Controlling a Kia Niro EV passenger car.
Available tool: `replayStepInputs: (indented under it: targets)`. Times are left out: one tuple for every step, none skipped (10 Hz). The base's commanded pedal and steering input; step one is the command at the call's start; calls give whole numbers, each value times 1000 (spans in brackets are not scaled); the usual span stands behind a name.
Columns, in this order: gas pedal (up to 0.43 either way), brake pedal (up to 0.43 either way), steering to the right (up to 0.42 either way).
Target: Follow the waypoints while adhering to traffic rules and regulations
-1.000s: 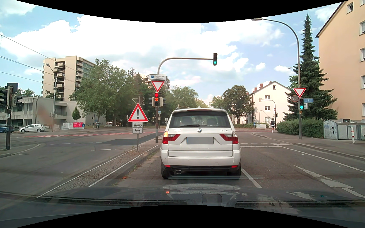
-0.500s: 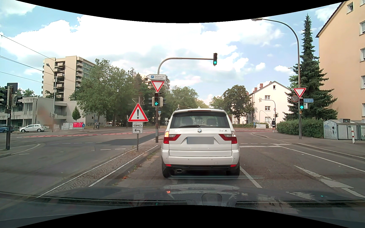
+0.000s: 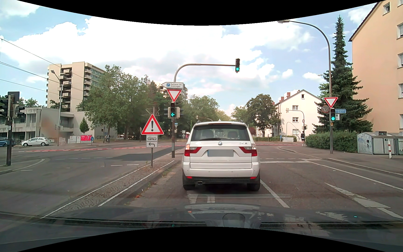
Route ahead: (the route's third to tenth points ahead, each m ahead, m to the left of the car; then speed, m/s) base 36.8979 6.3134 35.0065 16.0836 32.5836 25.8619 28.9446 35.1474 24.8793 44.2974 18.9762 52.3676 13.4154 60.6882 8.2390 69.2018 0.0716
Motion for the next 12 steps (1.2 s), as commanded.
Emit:
replayStepInputs:
  targets:
    - [220, 0, -4]
    - [220, 0, -4]
    - [209, 0, -4]
    - [209, 0, -4]
    - [209, 0, -4]
    - [209, 0, -4]
    - [209, 0, -4]
    - [240, 0, -4]
    - [280, 0, -4]
    - [299, 0, -4]
    - [350, 0, -4]
    - [370, 0, -4]
